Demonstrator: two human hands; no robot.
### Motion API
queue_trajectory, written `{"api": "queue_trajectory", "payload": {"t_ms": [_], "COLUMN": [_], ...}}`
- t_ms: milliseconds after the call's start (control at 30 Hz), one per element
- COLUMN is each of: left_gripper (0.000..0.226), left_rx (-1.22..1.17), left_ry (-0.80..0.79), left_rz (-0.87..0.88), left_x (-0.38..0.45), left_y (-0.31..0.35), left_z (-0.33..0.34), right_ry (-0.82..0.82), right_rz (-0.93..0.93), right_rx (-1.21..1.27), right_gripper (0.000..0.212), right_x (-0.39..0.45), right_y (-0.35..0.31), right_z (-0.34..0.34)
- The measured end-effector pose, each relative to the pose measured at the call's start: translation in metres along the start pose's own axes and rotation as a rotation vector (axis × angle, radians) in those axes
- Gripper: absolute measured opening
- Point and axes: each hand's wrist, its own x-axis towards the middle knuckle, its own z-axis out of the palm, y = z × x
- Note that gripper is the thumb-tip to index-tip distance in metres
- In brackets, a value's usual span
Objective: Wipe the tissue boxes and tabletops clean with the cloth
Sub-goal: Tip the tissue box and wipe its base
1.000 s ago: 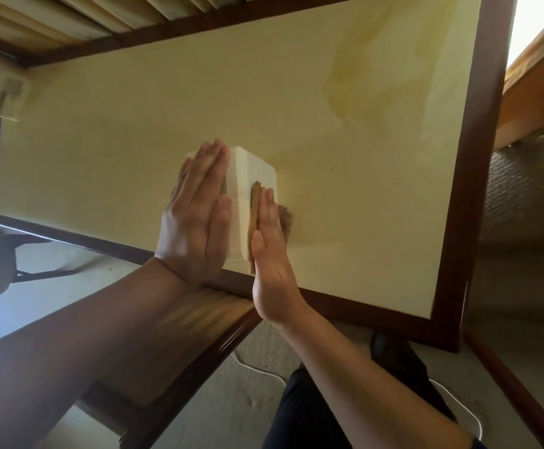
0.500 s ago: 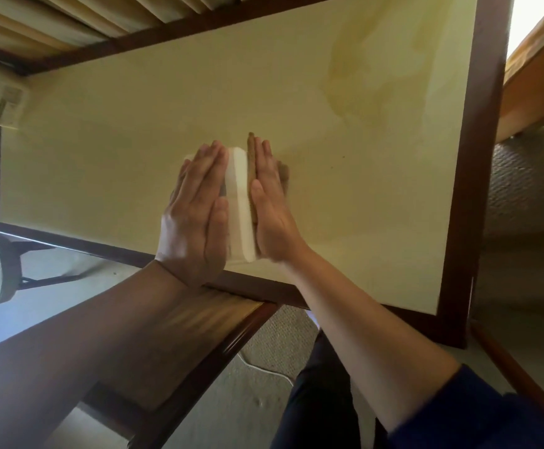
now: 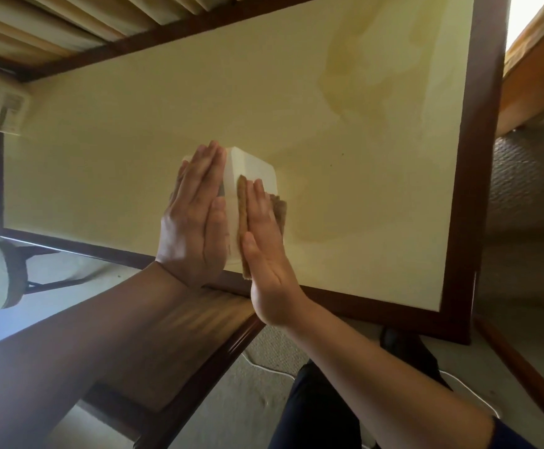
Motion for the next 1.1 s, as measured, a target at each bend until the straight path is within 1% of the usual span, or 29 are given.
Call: {"api": "queue_trajectory", "payload": {"t_ms": [167,333,433,533,633,733,833,933,1033,1100], "left_gripper": [0.053,0.054,0.056,0.056,0.056,0.055,0.055,0.054,0.053,0.053], "left_rx": [-0.019,-0.013,-0.011,-0.018,-0.02,-0.022,-0.03,-0.093,-0.136,-0.143], "left_ry": [-0.006,-0.027,-0.034,-0.026,-0.015,-0.014,-0.006,0.001,0.01,0.003], "left_rz": [-0.002,-0.013,-0.019,-0.024,-0.014,0.008,0.014,-0.003,-0.014,-0.015], "left_x": [-0.001,0.0,0.0,-0.001,0.0,0.0,0.0,0.001,-0.001,0.0], "left_y": [-0.002,-0.001,-0.001,0.0,-0.001,-0.003,-0.003,-0.004,-0.006,-0.006], "left_z": [0.001,-0.002,-0.002,-0.001,-0.001,0.0,0.0,0.001,0.002,0.002], "right_ry": [-0.002,0.014,0.042,0.036,0.03,0.038,0.052,0.063,0.059,0.056], "right_rz": [-0.061,-0.12,0.005,0.121,0.163,0.141,0.112,0.073,-0.015,-0.03], "right_rx": [-0.011,-0.084,-0.085,-0.05,-0.025,-0.029,0.003,-0.004,-0.023,-0.034], "right_gripper": [0.059,0.058,0.06,0.062,0.061,0.06,0.059,0.06,0.059,0.058], "right_x": [0.022,0.068,0.073,0.049,0.016,-0.011,-0.018,-0.008,0.01,0.027], "right_y": [-0.003,0.007,0.026,0.035,0.031,0.02,0.005,-0.006,-0.005,-0.002], "right_z": [-0.004,-0.012,-0.018,-0.016,-0.009,-0.002,0.006,0.008,0.005,0.002]}}
